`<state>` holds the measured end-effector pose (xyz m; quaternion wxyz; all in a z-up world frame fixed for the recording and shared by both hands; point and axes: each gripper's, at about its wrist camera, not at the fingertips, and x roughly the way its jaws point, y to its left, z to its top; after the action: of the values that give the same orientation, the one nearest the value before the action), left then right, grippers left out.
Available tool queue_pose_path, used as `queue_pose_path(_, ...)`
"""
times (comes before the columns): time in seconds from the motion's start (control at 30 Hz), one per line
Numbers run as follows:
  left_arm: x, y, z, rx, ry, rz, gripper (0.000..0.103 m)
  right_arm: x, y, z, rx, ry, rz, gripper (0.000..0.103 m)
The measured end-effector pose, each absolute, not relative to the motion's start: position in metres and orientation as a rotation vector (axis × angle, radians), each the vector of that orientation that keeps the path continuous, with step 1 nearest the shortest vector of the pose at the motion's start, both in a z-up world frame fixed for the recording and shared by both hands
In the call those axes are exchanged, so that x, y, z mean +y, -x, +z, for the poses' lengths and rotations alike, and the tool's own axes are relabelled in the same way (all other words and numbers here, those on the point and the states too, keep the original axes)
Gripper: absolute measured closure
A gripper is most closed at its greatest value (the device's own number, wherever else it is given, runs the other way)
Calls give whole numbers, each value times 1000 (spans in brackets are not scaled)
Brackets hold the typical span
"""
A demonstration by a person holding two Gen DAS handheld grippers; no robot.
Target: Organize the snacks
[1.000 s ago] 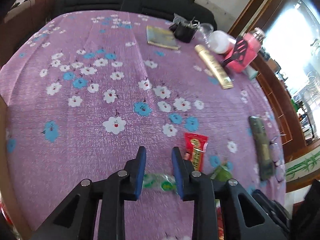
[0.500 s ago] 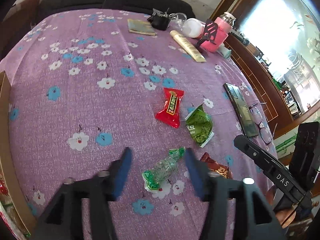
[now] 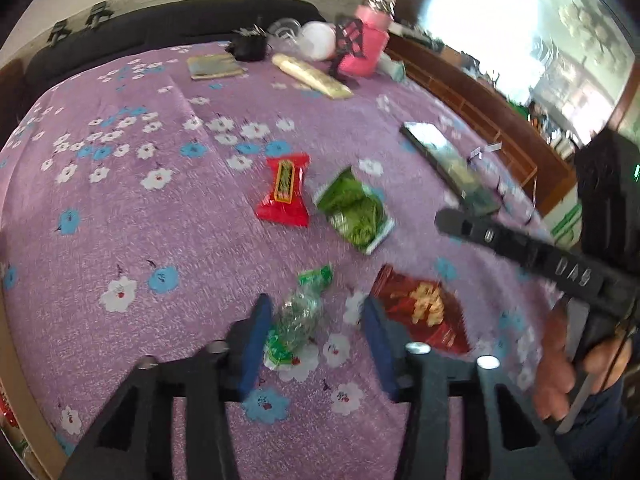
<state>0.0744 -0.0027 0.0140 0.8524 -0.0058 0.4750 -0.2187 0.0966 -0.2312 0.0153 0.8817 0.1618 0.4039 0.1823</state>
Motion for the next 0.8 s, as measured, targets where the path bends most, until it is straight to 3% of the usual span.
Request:
queue_pose_path(0.2, -14, -66, 11, 981, -84, -446, 73, -228, -96, 15, 847, -333, 401, 85)
queue_pose_path(0.37, -15, -69, 9, 951, -65, -418, 73, -210, -93, 14, 872, -285, 487, 71)
queue_pose_path(0.43, -10, -70, 8, 942, -44, -404, 81, -199, -89, 13, 874, -234, 504, 69)
queue_pose_path(0.57, 7, -75, 8, 945, 26, -362, 81, -178, -81, 10, 888, -120, 531, 54)
queue_pose_path(0.7, 16, -78, 8, 947, 63, -345, 81, -158, -72, 1, 901, 13, 516, 54)
queue_pose_path(0.8, 13, -78, 7, 947, 50, -342, 81, -150, -65, -1, 877, 100, 485, 64)
